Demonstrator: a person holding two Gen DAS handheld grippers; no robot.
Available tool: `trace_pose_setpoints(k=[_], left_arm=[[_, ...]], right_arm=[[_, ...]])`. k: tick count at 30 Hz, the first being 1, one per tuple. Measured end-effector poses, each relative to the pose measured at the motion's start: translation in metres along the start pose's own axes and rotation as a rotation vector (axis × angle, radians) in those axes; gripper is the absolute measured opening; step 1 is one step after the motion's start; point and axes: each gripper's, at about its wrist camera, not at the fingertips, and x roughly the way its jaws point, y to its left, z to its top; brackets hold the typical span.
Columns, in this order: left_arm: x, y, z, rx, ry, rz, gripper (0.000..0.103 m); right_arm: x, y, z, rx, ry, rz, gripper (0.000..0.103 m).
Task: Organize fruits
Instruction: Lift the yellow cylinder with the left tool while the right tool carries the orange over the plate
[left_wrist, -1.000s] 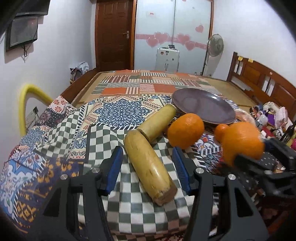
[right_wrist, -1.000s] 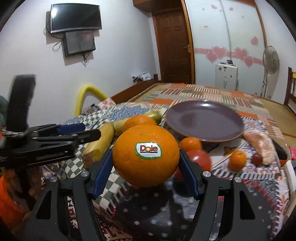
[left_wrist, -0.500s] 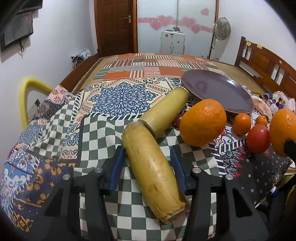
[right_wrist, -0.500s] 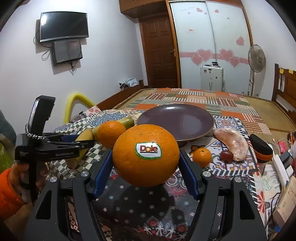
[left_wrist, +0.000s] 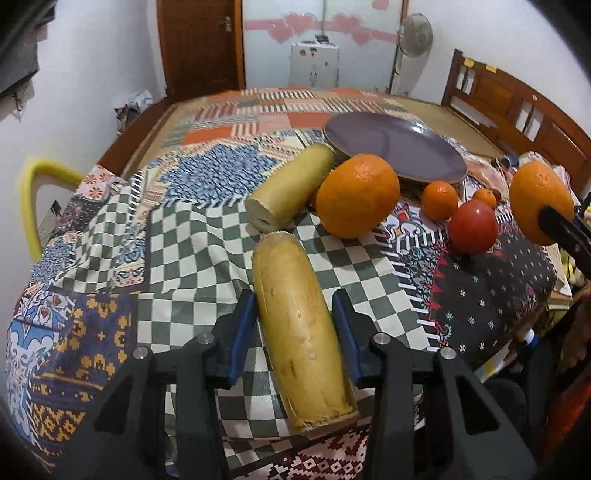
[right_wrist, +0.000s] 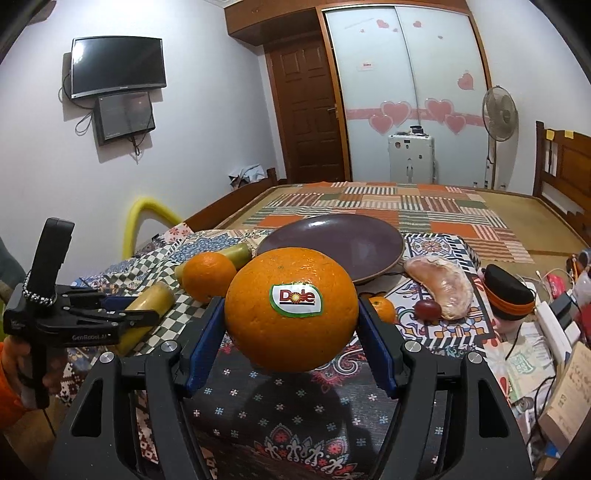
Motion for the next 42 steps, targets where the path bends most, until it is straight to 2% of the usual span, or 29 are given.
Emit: trace_pose_setpoints(k=[7,13,23,32,37,42], left_arm=[[0.013,-0.004,0.013,0.019,0.039,0.008,0.043],[0.013,0.0,0.016,0.002,0.05,-0.041,0.04],[-0.043,-0.013,0.022,0.012,-0.08,-0.055,0.036],[-0.085,-0.036,0.051,0.061,-0.237,-0.079,0.036],[-0.089,-0.044,0.072,0.068,-0.298,-0.091,0.036],[-0.078,-0.049,0.087,0.066,-0.312,-0.107,0.036]], right_arm=[[-0.004,-0.007,-0.001,0.002,0.005,-0.013,0.066],[-0.01,-0.015,0.002,-0.004,-0.004,-0.044,0.066],[-0.015,-0.02,0.016,-0.001,-0.037,-0.072,0.066],[-0.019,-0.029,0.042,0.003,-0.104,-0.119,0.066],[-0.016,-0.033,0.054,-0.001,-0.128,-0.139,0.066],[-0.006,-0.033,0.065,-0.017,-0.135,-0.146,0.066]])
